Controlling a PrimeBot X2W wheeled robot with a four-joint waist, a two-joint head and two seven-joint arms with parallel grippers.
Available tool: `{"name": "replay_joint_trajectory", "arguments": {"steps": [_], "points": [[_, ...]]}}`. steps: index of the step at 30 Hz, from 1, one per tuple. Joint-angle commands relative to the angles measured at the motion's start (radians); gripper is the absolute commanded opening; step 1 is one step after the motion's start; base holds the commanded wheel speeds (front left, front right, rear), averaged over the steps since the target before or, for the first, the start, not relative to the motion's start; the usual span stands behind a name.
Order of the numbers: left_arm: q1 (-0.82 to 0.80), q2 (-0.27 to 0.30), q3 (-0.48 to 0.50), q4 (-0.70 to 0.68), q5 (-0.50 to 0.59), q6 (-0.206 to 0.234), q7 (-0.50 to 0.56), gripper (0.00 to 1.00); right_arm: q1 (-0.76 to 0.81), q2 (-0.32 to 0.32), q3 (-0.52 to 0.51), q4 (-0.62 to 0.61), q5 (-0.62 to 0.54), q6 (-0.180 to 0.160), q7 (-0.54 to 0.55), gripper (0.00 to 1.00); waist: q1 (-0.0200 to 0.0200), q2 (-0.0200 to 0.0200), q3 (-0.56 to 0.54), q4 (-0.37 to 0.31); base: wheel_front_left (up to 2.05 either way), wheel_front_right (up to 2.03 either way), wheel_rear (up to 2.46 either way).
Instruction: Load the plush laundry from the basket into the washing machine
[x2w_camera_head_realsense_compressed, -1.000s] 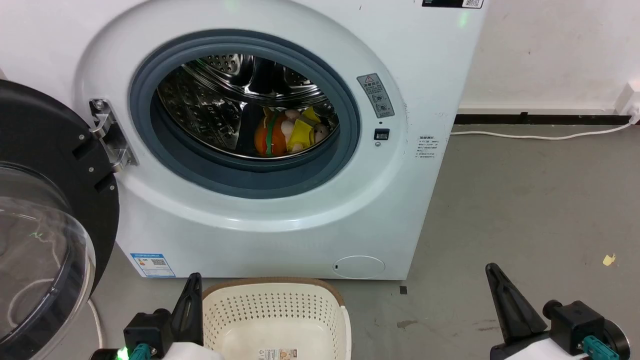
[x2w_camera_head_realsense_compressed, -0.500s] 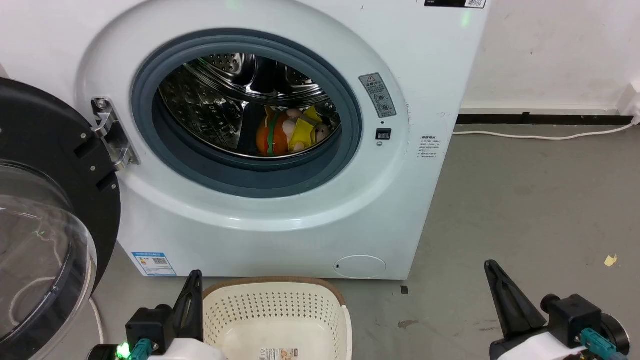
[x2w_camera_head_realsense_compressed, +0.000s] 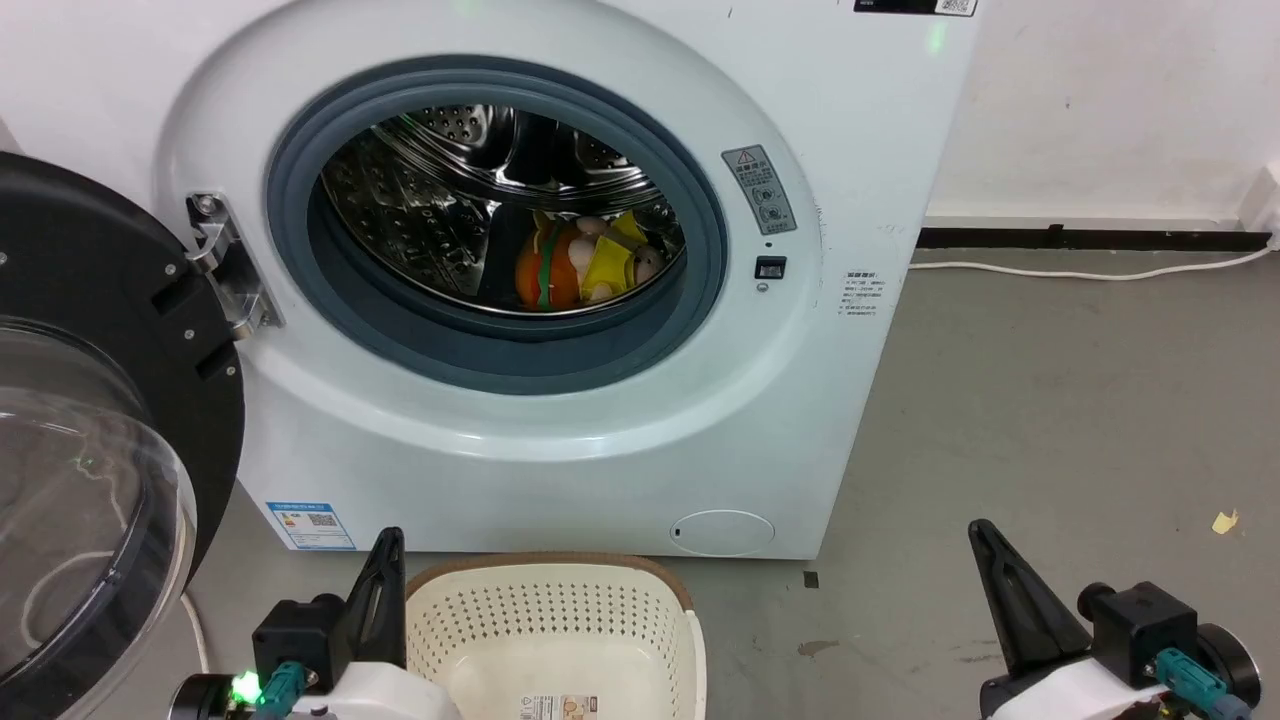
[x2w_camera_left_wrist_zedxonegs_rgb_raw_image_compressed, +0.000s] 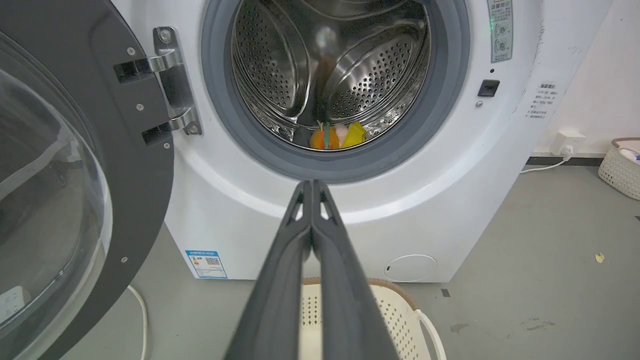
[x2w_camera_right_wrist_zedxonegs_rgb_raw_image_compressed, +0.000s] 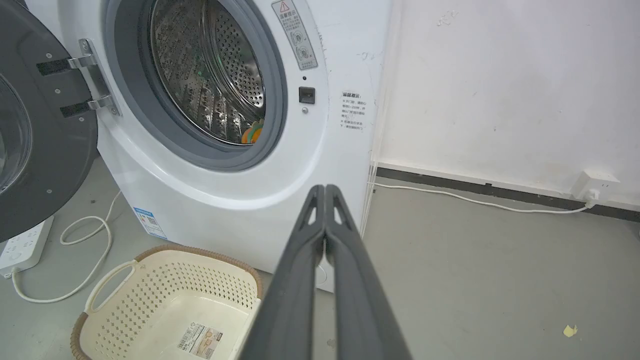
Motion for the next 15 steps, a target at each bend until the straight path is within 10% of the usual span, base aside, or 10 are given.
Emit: {"name": "replay_joint_trajectory", "arguments": {"steps": [1,15], "points": [[-0.013,-0.003,0.006,-0.007,0.013,-0.007,0.008,0.00,-0.019,0.005,-0.003,-0.007,-0.010,-0.001,0.007,0.00,0.0000,0.0000,0.000,0.001,0.00,0.00,0.00],[-0.022,-0.013,0.021,-0.018,0.043,-0.018,0.035,0.00,-0.029,0.007,-0.008,-0.009,-0.023,-0.001,0.033,0.00,0.0000,0.0000,0.001,0.005,0.00,0.00,0.00]]}}
